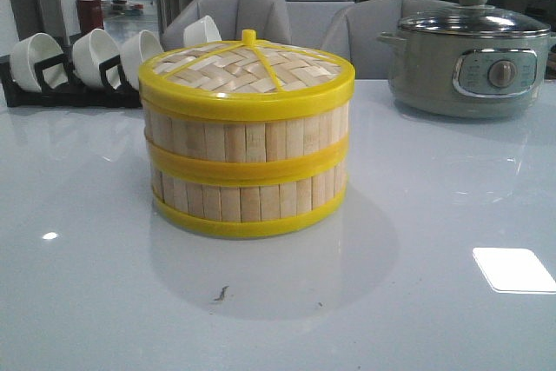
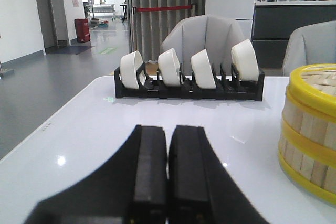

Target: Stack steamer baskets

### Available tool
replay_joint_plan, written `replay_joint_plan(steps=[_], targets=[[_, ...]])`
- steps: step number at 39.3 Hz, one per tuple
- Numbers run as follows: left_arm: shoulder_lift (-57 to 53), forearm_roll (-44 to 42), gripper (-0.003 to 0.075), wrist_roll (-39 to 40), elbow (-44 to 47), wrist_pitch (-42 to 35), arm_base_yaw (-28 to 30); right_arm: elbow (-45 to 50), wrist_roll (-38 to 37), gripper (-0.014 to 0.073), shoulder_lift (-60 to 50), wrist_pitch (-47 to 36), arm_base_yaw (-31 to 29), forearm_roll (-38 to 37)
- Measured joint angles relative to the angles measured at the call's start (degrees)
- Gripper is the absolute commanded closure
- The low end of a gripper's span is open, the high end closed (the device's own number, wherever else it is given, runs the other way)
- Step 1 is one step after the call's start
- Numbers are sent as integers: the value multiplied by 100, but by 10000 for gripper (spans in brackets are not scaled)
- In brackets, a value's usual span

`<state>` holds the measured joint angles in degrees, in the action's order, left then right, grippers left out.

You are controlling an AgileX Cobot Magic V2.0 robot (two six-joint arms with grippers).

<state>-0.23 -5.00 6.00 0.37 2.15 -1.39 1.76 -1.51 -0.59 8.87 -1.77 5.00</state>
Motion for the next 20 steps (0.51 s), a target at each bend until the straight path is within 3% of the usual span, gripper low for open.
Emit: replay_joint_plan(steps=[20], targets=[[0, 0, 636, 0, 0, 0, 0, 0, 0, 545, 0, -118, 0, -207]])
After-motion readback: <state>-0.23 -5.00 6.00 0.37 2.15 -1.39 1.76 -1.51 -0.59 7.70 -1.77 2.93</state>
